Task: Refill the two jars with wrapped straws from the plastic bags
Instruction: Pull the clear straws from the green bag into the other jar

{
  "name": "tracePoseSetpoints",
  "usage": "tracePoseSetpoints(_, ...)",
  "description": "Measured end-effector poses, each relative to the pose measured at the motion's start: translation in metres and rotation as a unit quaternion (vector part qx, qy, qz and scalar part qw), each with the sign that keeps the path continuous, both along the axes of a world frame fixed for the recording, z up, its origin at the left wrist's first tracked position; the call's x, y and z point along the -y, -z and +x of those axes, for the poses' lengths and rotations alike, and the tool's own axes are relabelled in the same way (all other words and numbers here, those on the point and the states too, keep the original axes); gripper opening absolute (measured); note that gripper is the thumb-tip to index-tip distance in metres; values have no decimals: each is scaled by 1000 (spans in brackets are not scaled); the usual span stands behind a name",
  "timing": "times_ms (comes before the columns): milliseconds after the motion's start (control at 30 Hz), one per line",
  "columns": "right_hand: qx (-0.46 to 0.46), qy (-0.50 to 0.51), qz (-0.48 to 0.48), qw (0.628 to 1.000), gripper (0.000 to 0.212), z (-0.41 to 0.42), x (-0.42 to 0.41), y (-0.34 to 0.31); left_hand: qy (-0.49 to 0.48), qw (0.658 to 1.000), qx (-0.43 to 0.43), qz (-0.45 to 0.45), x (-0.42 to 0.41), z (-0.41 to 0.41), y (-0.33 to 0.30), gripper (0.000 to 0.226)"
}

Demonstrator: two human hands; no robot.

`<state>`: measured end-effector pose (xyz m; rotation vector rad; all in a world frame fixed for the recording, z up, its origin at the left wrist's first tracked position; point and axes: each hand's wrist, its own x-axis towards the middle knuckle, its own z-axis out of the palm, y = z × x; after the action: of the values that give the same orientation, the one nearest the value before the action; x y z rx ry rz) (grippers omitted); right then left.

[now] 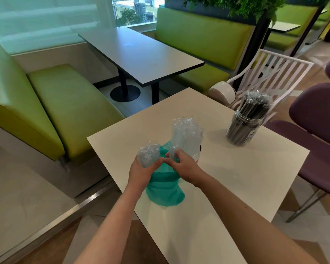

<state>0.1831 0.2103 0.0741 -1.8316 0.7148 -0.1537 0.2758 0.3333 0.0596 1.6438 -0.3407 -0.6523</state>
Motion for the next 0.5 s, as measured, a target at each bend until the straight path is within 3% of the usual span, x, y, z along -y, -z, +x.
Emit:
tracePoseSetpoints(133,47,48,-20,998,21,-5,7,-18,-20,999,25,11,4,-1,1,56)
tracePoseSetpoints(500,182,163,-129,961,34,-12,44,-115,-20,997,56,58,8,-3,1,76)
